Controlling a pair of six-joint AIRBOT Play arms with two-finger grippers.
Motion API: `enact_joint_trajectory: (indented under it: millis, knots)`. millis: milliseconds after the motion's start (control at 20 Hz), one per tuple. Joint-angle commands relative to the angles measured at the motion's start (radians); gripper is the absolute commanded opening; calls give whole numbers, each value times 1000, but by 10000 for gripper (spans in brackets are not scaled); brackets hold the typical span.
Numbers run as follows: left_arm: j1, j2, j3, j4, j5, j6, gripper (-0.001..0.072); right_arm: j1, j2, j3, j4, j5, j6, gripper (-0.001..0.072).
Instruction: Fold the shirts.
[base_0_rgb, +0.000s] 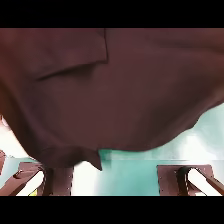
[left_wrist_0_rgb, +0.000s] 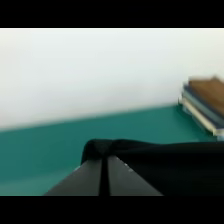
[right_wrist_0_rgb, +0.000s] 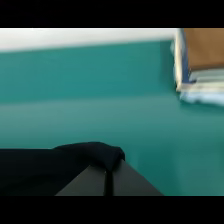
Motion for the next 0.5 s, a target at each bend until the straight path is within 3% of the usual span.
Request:
enact_joint_trajectory:
  millis: [0, 150, 250, 450]
  knots:
    - [-8, -126, -181, -17, -85, -1, 24, 72, -133, -145, -84, 67, -1, 13]
    - [-59, -286, -285, 0, -87, 30, 24, 176, -299, -234, -210, 66, -2, 13]
    - [-89, -418, -293, 29, -80, 30, 24, 211, -422, -257, -215, 46, -2, 13]
    - [-92, -605, -291, 15, 177, 26, 24, 221, -663, -162, -211, -10, -2, 13]
